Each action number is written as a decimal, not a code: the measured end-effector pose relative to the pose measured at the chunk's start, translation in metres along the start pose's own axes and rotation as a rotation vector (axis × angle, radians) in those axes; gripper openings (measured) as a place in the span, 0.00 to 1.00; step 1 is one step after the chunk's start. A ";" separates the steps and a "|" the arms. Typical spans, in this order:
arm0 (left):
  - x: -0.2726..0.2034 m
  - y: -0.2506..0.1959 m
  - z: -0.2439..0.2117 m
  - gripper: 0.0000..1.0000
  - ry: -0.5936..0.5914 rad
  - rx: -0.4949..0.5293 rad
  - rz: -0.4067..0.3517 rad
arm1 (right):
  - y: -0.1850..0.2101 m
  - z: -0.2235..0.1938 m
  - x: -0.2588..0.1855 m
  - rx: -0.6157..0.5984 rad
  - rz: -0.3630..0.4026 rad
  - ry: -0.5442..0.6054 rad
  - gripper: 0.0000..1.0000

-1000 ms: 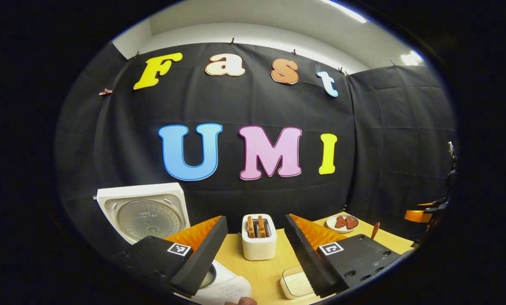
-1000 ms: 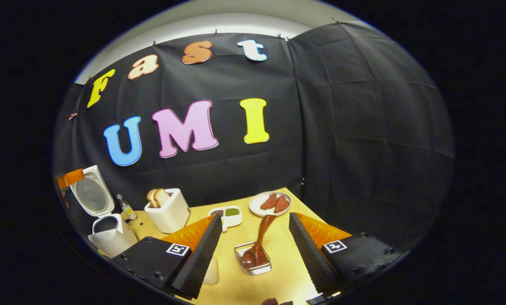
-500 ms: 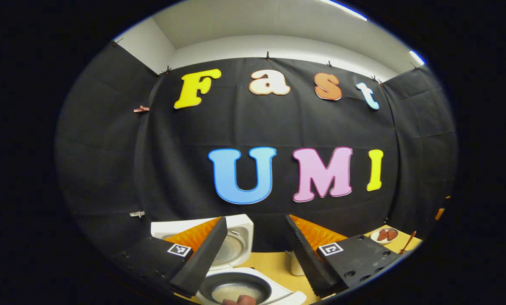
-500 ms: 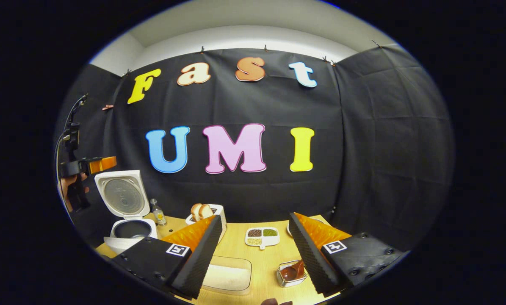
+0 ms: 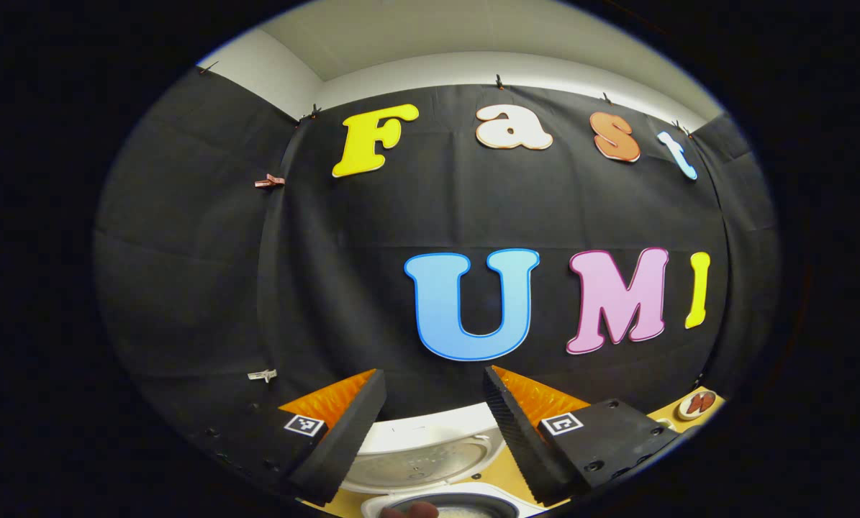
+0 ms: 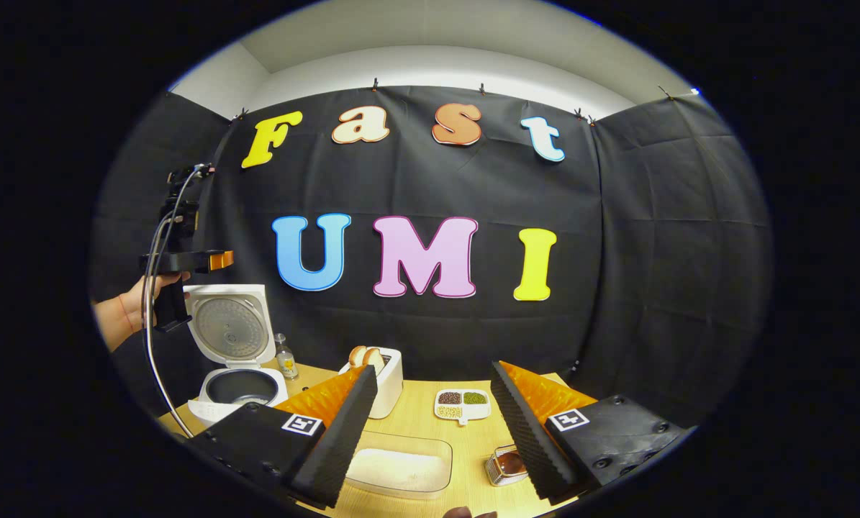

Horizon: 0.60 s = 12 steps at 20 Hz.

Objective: Close the left gripper, press the button to open the rice cooker; take a wooden spoon from the chopstick holder with the right hand, scoop a spoonful of rice and pour it into the rice cooker, then put the wooden spoon back into the chopstick holder.

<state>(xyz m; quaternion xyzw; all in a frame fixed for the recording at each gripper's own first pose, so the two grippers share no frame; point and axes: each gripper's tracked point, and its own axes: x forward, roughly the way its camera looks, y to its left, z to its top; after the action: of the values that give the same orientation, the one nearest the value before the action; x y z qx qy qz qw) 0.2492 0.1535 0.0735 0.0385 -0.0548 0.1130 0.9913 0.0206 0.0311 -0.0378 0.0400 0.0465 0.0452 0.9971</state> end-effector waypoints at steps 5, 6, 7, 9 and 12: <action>0.038 0.014 -0.026 0.93 0.056 0.021 0.039 | -0.007 -0.006 -0.011 0.013 -0.054 0.009 0.98; 0.044 0.017 -0.036 0.94 0.079 0.017 0.044 | -0.009 -0.006 -0.013 0.017 -0.062 0.012 0.98; 0.049 0.018 -0.043 0.93 0.097 0.007 0.046 | -0.010 -0.008 -0.015 0.021 -0.069 0.016 0.98; 0.056 0.020 -0.059 0.93 0.139 -0.013 0.047 | -0.011 -0.009 -0.018 0.015 -0.074 0.019 0.98; 0.053 0.021 -0.073 0.98 0.187 -0.051 0.056 | -0.012 -0.009 -0.021 0.001 -0.080 0.020 0.98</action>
<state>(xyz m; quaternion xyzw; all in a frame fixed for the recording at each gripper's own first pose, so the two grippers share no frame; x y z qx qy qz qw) 0.3029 0.1919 0.0089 0.0010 0.0340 0.1422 0.9893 0.0002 0.0174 -0.0458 0.0384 0.0580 0.0055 0.9976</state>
